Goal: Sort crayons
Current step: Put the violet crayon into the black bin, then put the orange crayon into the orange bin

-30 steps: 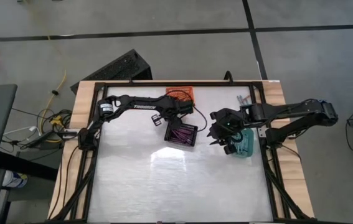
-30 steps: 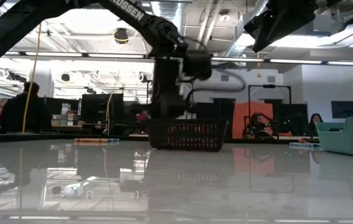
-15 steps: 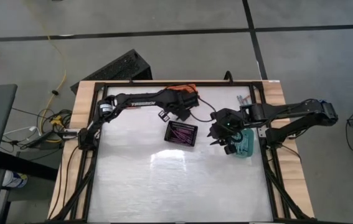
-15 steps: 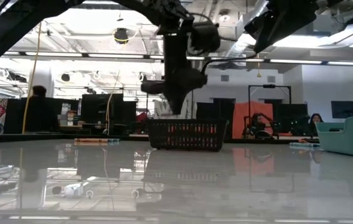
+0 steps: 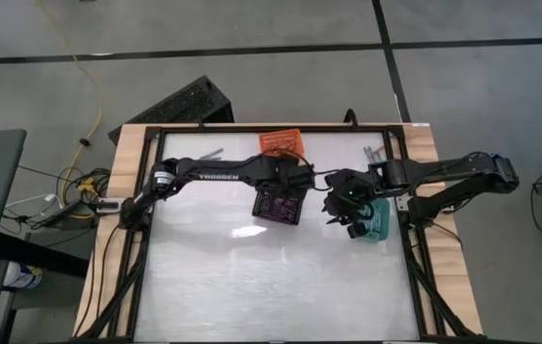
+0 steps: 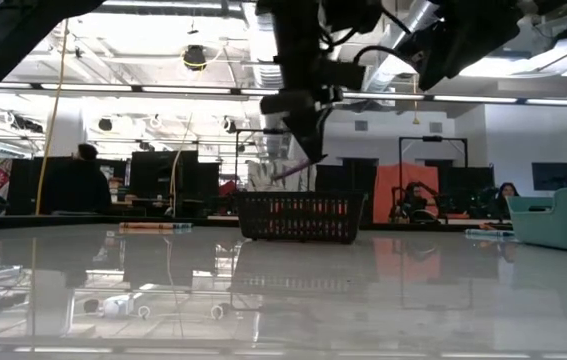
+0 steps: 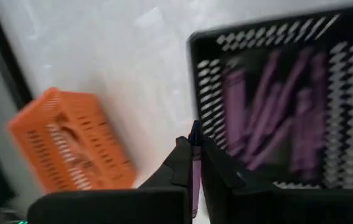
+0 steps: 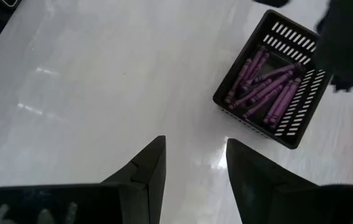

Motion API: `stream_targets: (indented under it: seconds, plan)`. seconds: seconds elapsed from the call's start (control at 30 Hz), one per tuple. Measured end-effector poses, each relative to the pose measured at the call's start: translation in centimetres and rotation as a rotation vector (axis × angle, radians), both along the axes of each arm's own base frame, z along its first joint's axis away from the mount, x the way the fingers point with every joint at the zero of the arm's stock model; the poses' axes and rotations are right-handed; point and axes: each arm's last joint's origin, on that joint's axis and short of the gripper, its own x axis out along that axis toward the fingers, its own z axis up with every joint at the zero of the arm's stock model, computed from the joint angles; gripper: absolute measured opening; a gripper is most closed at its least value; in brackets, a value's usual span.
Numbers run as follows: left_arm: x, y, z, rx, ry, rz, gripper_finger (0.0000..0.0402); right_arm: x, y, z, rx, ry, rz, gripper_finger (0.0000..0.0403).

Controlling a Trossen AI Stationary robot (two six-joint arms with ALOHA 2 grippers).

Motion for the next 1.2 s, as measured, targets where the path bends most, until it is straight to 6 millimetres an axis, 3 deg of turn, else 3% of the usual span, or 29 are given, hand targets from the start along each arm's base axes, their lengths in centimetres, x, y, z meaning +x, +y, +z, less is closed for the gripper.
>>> stream_targets:
  seconds: [0.33, 0.7, 0.97, 1.2]
  plan:
    - [0.7, -2.1, 0.0, -0.27, -0.135, 0.12, 0.0, -0.2, 0.0, -0.1, 0.003, 0.02, -0.005, 0.0161]
    - [0.6, -1.9, -0.8, -0.26, -0.12, 0.135, 0.0002, -0.3, 0.7, -0.1, 0.018, 0.032, 0.002, 0.0161]
    - [-0.1, -1.2, -3.2, -0.24, -0.052, 0.17, 0.0067, -0.4, 0.9, -0.3, 0.024, 0.052, 0.0, 0.0161]
    - [0.2, -1.3, -3.0, -0.275, -0.072, 0.117, 0.014, -0.4, 0.8, -0.3, 0.016, 0.043, 0.009, 0.0161]
